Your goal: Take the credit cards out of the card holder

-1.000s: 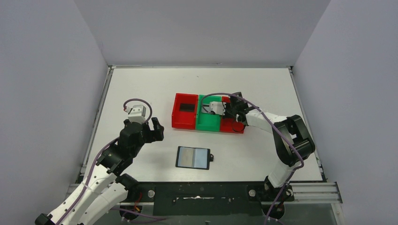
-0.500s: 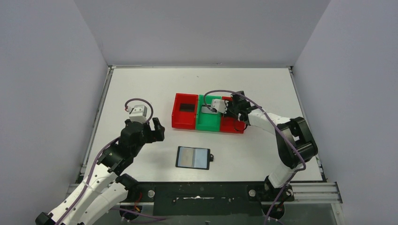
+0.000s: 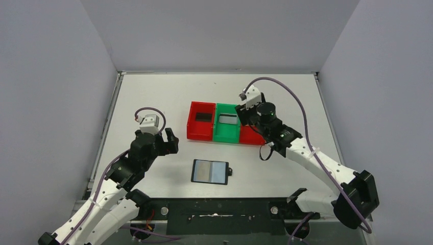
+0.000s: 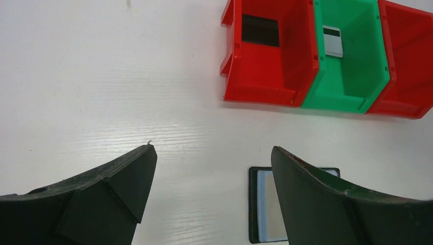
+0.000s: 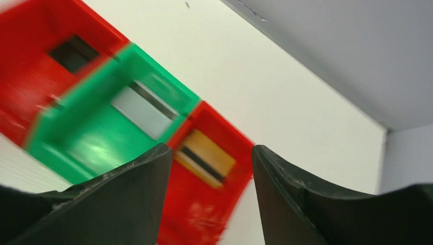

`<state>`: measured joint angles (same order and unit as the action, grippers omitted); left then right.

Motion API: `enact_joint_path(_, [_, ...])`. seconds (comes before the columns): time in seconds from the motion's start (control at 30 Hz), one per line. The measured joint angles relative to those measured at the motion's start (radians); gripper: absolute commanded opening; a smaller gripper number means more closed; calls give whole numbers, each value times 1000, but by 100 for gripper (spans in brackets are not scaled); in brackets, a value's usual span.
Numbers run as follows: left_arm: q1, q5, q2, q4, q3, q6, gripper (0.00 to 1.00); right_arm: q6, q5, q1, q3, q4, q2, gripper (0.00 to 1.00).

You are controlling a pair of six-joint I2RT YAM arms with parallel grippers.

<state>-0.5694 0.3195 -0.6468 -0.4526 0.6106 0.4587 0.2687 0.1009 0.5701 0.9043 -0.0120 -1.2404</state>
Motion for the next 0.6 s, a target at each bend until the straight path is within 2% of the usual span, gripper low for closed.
enact_joint_path(0.13, [0,27,14,0,0,2,84,-457,189,143,-8,-63,63,58])
enact_joint_path(0.23, [2,64,18,-3,0,8,84,-769,318,231,-16,-178,32,58])
enact_joint_path(0.33, [2,94,18,-11,0,14,84,-1033,418,391,-42,-269,-39,58])
enact_joint_path(0.47, [6,114,19,-16,0,24,84,-1291,481,604,-29,-371,-167,59])
enact_joint_path(0.6, [10,124,24,-17,0,29,84,-1438,515,711,84,-490,-325,59])
